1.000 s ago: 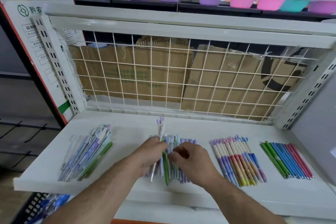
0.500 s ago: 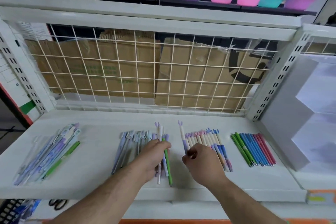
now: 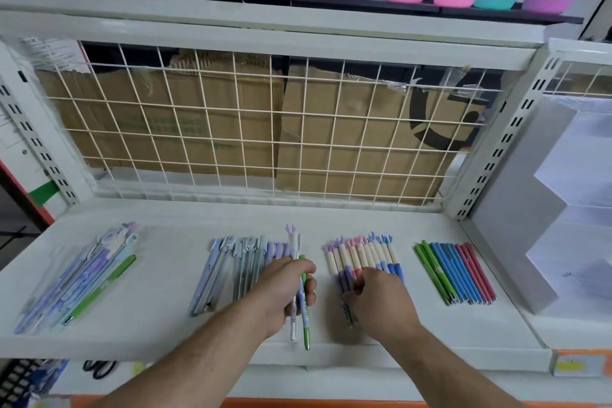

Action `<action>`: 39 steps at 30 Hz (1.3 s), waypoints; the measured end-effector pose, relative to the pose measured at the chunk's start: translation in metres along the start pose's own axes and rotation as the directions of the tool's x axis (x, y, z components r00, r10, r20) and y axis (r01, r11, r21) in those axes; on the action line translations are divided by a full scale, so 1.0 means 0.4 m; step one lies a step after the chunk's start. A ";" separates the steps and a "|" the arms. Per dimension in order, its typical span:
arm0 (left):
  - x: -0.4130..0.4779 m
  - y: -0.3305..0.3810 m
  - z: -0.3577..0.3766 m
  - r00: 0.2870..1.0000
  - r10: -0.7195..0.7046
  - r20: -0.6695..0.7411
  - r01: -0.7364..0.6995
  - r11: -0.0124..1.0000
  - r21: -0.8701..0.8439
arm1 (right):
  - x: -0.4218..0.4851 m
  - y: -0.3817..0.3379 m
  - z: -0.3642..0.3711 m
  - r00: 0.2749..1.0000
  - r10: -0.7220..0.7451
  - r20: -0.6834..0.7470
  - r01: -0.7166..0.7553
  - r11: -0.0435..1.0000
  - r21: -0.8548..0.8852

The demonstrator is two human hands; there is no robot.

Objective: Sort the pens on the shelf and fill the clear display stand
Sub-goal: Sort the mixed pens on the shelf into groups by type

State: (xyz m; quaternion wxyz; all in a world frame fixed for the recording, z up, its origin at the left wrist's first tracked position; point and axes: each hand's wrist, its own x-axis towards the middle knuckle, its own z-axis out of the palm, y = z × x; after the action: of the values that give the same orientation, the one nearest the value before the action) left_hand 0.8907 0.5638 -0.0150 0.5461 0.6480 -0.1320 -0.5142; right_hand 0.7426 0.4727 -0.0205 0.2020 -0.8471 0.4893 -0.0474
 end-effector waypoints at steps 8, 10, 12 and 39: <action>-0.019 0.004 -0.007 0.997 -0.022 0.073 0.024 0.999 -0.029 | -0.021 -0.030 0.002 0.995 -0.032 -0.090 0.045 0.988 0.145; -0.021 0.005 -0.006 0.996 -0.025 0.083 0.029 0.998 -0.053 | -0.030 -0.049 0.003 0.994 -0.097 -0.057 0.111 0.922 0.371; -0.024 0.004 -0.005 0.996 -0.026 0.083 0.032 0.997 -0.077 | -0.044 -0.072 0.004 0.983 -0.178 -0.041 0.175 0.856 0.487; 0.022 0.010 -0.049 1.000 0.005 0.011 -0.003 0.995 -0.098 | -0.004 -0.091 -0.043 0.990 0.137 -0.026 -0.112 0.887 0.448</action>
State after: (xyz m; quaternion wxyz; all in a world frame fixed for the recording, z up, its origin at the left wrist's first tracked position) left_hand 0.9119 0.5671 -0.0185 0.5775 0.6174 -0.1109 -0.5226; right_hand 0.7667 0.4850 0.0095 0.3790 -0.7436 0.5243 -0.1690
